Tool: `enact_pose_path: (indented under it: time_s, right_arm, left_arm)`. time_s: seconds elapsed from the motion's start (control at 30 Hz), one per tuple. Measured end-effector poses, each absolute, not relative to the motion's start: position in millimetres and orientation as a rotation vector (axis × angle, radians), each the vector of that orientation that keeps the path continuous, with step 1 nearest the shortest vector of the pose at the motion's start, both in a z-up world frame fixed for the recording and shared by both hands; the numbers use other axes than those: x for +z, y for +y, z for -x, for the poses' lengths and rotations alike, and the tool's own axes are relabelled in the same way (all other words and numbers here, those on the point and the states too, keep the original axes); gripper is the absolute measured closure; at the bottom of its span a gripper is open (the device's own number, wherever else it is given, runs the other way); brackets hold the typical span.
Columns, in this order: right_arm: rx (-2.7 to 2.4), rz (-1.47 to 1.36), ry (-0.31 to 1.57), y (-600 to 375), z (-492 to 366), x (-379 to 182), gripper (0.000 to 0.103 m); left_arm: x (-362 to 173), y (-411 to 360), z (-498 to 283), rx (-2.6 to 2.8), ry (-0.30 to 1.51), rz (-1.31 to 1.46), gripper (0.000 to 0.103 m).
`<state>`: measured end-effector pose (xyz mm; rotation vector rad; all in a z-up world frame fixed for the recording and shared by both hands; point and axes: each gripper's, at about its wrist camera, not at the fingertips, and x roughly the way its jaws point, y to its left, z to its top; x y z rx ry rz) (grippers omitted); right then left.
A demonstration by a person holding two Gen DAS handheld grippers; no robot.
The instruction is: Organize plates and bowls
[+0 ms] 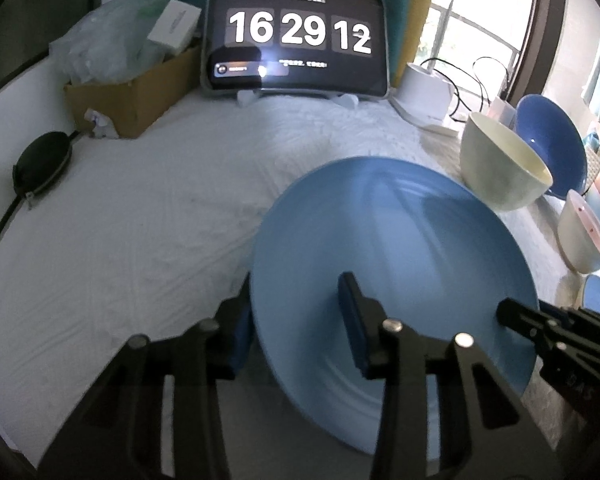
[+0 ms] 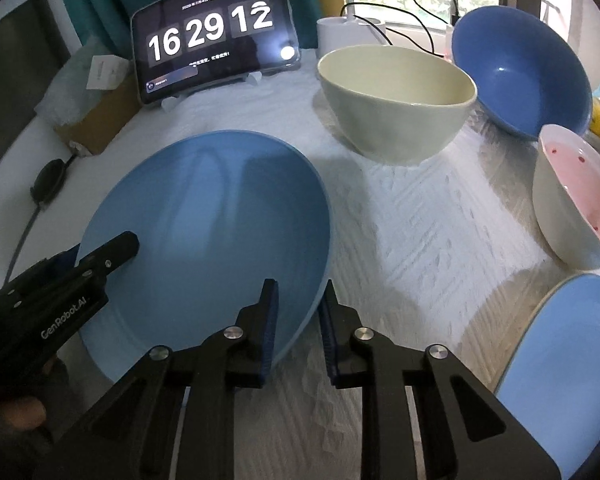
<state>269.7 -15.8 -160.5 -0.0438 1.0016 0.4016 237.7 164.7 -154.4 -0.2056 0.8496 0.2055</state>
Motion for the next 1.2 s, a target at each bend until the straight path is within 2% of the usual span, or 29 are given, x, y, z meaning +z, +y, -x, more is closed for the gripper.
enact_pose_path:
  time_s: [1.2]
  right_arm:
    - [0.322,-0.042,0.871,-83,-223,-118,0.081]
  left_arm:
    - [-113,98,-198,0.104,0.785,0.155,0.064]
